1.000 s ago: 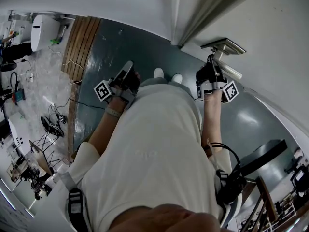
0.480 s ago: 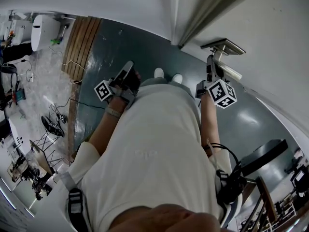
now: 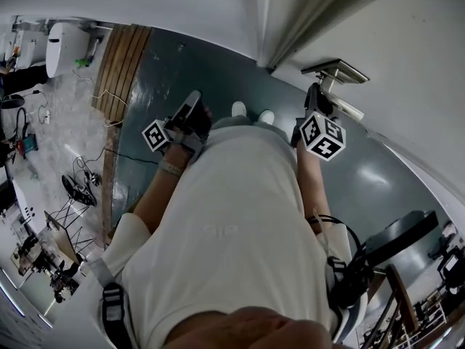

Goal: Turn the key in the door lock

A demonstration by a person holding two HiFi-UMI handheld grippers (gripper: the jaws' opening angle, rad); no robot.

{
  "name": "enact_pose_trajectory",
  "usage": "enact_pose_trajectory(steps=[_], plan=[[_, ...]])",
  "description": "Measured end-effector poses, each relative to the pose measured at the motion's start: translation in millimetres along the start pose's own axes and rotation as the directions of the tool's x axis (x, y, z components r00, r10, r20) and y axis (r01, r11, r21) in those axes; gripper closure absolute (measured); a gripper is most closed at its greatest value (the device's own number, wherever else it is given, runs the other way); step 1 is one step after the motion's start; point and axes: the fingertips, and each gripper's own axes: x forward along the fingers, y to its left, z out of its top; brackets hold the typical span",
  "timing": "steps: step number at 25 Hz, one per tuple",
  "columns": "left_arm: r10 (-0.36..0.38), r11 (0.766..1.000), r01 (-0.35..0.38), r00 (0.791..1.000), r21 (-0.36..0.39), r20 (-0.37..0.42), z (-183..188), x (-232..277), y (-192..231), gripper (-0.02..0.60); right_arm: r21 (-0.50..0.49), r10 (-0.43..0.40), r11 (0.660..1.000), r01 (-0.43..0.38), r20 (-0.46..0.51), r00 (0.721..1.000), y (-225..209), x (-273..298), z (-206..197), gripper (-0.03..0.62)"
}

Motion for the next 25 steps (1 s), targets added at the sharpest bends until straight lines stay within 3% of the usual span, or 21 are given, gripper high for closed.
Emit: enact_pose_trajectory(steps=[4, 8, 11, 17, 19, 25], plan=[[-0.001, 1.000, 0.001, 1.000, -0.011, 0.005, 0.9, 1.3, 3.7, 0.574, 0.160, 0.056, 0.986, -0.055, -0.003, 0.998, -2.6, 3.8, -2.1, 0.537], [-0.001, 1.000, 0.001, 1.000, -0.012, -0.004, 1.4, 4.3, 4.6, 0.574, 0.368, 0.130, 0.921, -0.129, 0.021, 0.991, -1.0, 7.1, 0.7, 0.540], [-0.001, 1.000, 0.001, 1.000, -0.015, -0.001, 2.6, 5.2, 4.4, 0.574, 0.539, 0.221, 0.814, -0.217, 0.059, 0.974, 1.1, 8.0, 2.8, 0.540], [0.005, 1.000, -0.005, 1.000, -0.012, -0.006, 0.7, 6.0, 2.1, 0.574, 0.776, 0.300, 0.547, -0.315, 0.169, 0.939, -3.5, 2.5, 1.2, 0.539], [0.007, 1.000, -0.007, 1.000, -0.011, -0.006, 0.3, 5.5, 2.0, 0.574, 0.815, 0.322, 0.458, -0.357, 0.222, 0.920, -6.3, 2.1, -1.6, 0.537], [0.013, 1.000, -0.013, 1.000, -0.008, -0.007, 1.6, 5.2, 1.0, 0.574, 0.850, 0.380, 0.259, -0.459, 0.347, 0.857, -6.9, 2.7, -1.3, 0.537]])
